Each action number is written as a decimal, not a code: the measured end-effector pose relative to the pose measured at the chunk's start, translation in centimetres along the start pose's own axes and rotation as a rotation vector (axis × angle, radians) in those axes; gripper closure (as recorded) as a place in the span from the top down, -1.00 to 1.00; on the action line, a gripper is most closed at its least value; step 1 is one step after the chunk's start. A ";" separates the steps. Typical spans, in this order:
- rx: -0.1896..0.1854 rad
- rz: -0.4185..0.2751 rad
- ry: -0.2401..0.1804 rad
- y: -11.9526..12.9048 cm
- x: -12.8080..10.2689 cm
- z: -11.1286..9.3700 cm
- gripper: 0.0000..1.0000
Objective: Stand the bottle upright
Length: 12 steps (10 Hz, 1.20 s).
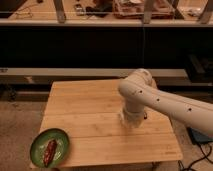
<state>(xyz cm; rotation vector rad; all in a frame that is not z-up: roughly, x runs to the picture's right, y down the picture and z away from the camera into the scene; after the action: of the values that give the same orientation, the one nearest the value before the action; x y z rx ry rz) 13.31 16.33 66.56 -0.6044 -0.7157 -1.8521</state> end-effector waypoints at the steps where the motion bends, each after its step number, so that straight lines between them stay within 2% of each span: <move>1: -0.009 -0.043 -0.015 0.3 -0.3 -0.5 -0.55; 4: -0.032 -0.149 -0.071 1.3 -1.5 -1.5 -0.55; 6: -0.039 -0.191 -0.114 1.5 -2.5 -1.0 -0.55; 8: -0.033 -0.209 -0.151 1.4 -3.6 -0.4 -0.55; 12: -0.039 -0.215 -0.195 1.7 -5.4 -0.5 -0.55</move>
<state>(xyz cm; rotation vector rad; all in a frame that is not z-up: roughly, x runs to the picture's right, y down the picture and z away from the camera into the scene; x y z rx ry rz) 16.77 18.87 62.89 -0.7652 -0.9040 -2.0264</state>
